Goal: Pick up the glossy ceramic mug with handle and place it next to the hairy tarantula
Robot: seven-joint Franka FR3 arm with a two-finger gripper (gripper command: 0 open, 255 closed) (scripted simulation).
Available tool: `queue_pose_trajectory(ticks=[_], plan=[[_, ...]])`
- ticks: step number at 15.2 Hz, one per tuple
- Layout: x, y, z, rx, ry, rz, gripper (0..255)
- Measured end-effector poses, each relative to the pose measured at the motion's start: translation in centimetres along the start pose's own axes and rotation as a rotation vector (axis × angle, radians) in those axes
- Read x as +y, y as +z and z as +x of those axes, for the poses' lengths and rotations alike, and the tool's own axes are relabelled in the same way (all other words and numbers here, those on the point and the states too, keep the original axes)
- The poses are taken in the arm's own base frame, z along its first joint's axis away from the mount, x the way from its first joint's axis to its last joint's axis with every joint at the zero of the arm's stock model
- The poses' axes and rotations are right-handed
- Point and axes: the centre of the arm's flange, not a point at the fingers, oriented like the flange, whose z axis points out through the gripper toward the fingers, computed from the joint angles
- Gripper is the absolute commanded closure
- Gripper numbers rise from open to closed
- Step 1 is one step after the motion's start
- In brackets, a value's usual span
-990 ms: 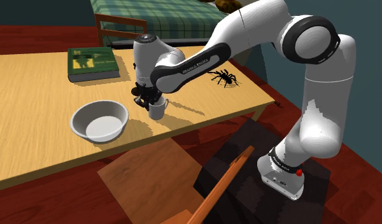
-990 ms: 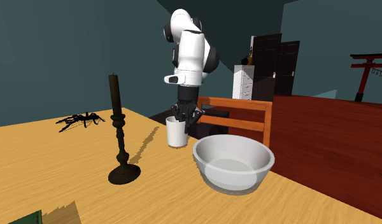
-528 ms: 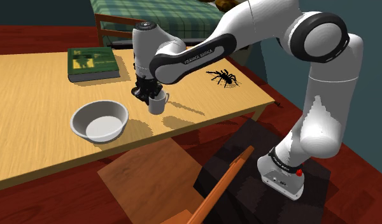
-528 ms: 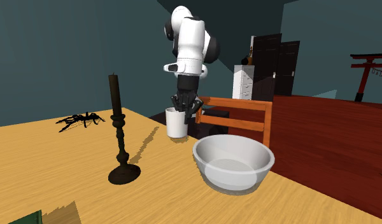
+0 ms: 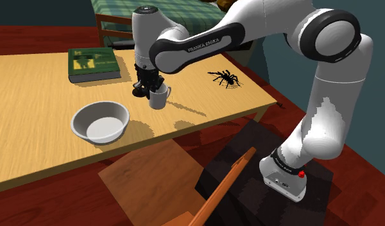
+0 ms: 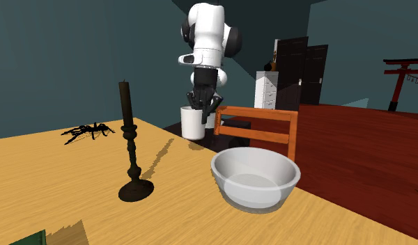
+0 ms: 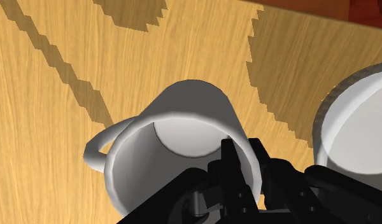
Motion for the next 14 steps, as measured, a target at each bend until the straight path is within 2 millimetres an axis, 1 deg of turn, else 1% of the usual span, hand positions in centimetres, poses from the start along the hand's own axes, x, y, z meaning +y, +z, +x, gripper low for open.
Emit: queue_pose_trajectory(ticks=[14], plan=[[0.5, -7.4, 0.4, 0.000, 0.000, 0.000, 255]])
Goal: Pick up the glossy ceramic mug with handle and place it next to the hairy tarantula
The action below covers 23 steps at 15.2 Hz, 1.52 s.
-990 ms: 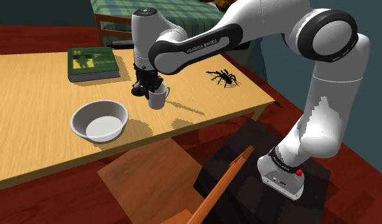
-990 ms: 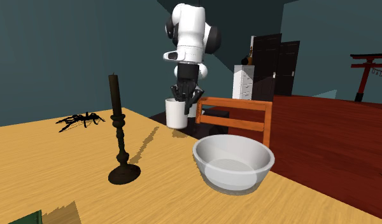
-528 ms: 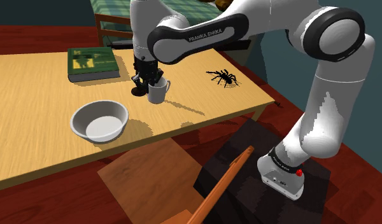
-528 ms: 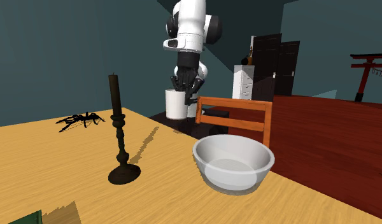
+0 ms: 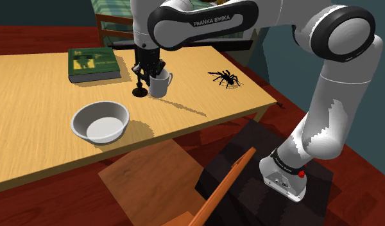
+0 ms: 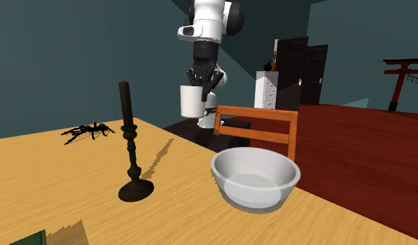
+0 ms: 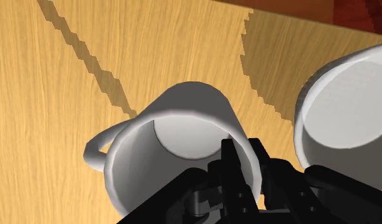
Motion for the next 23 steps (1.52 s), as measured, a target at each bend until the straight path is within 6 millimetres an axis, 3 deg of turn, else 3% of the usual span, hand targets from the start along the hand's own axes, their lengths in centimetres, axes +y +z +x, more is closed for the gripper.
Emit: queue_pose_trajectory(ticks=[7, 23], plan=[[7.4, 0.5, 1.6, -0.001, 0.001, -0.001, 255], [28.3, 1.8, 5.8, -0.001, 0.001, 0.000, 255]])
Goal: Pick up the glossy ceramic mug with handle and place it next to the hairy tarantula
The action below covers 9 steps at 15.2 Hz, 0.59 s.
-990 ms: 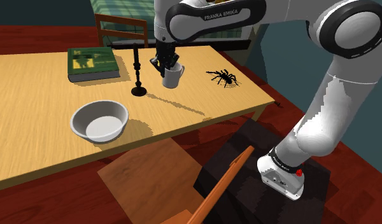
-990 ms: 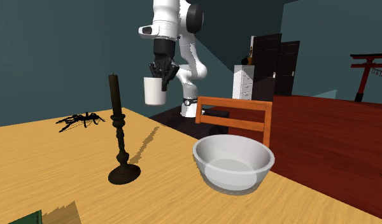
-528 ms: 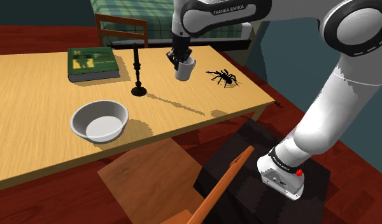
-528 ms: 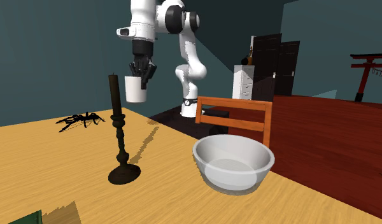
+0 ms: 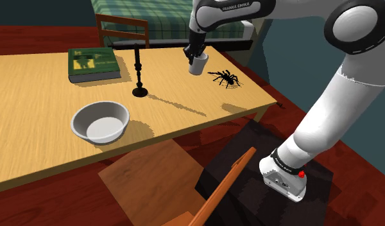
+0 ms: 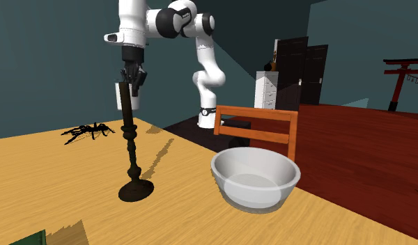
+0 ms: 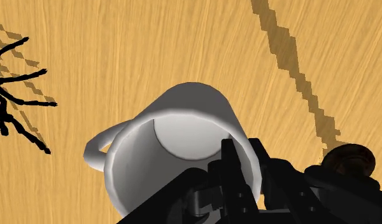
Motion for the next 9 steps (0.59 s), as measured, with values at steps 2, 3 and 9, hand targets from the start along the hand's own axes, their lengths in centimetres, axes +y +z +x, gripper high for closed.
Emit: queue_pose_trajectory(ticks=[2, 3, 9], plan=[[2.7, 0.1, 0.6, 0.000, 0.000, 0.000, 255], [4.0, 0.2, 0.7, 0.000, 0.000, 0.000, 255], [11.7, 0.6, 2.3, 0.000, 0.000, 0.000, 255]])
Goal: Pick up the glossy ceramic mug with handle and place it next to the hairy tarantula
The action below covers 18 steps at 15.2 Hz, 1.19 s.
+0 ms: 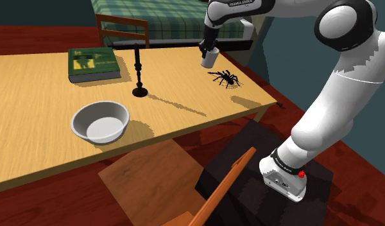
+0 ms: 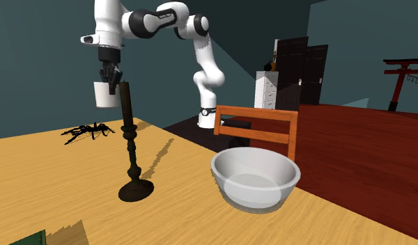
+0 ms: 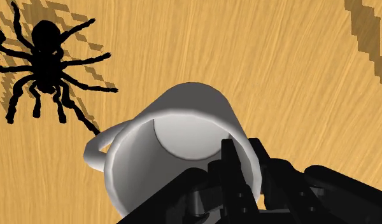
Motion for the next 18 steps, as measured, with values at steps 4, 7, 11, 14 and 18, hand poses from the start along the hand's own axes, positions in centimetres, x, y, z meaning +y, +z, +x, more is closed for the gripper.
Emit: queue_pose_trajectory(ticks=[4, 7, 11, 14, 18], plan=[[5.3, 0.3, 1.0, 0.000, 0.000, 0.000, 255], [6.2, 1.5, 1.1, 0.000, -0.001, 0.000, 255], [6.2, 3.6, 0.8, 0.000, -0.001, 0.000, 255], [6.2, 5.1, 0.7, 0.000, -0.001, 0.000, 255], [6.0, 7.2, 0.6, 0.000, -0.001, 0.000, 255]])
